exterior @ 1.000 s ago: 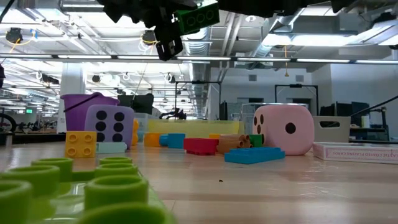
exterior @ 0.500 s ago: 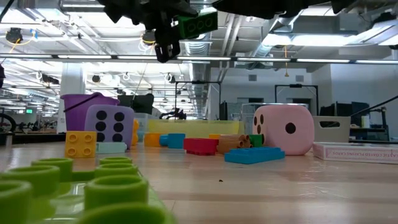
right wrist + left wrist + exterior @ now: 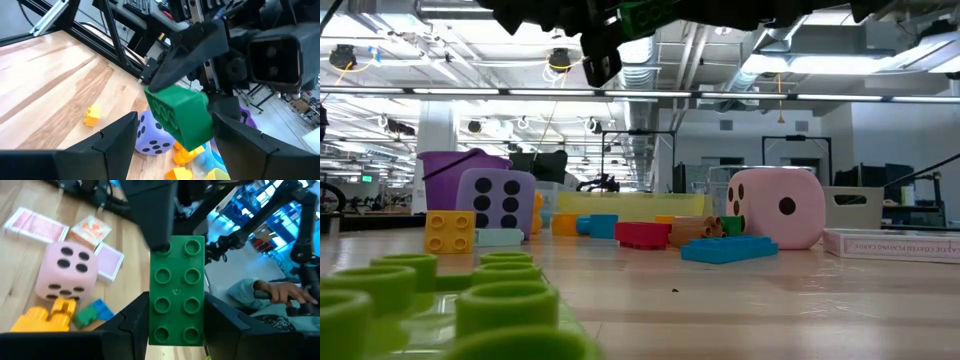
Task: Pick & Place Toys
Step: Put the small green game piece into the gray bin
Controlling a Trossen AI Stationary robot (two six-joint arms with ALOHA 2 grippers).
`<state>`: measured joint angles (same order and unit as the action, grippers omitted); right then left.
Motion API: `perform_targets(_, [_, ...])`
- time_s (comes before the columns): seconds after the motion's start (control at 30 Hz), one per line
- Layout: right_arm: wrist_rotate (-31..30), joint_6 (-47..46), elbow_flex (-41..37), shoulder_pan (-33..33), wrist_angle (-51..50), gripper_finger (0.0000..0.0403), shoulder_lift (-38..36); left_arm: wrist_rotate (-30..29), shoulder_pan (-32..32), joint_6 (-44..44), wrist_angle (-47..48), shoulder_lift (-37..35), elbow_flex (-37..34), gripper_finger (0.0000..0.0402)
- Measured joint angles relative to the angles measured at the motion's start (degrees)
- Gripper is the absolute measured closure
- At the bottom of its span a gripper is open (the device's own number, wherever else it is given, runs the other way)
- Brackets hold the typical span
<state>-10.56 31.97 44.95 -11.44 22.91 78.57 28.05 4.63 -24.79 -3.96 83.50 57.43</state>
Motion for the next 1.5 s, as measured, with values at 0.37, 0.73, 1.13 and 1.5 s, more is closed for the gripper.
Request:
perform_targets(0.37, [-0.28, -0.04, 0.0, 0.01, 0.42, 0.0154, -0.03, -1.63, 0.35, 0.33, -1.63, 0.0, -0.09, 0.0263])
perform_targets(0.73, [-1.14, -0.07, 0.0, 0.14, 1.65, 0.0154, -0.1, -2.57, 3.03, 0.55, -2.39, 0.0, -0.15, 0.0263])
perform_targets(1.13, [-0.21, -0.39, 0.07, 0.09, 2.74, 0.0154, -0.12, -6.51, 3.49, 0.61, -2.21, 0.04, -0.24, 0.0263])
perform_targets(1.5, [0.26, -1.59, 0.15, 2.12, 0.99, 0.0241, -0.18, -6.41, 3.6, 1.44, -1.84, 0.13, -0.28, 0.0263])
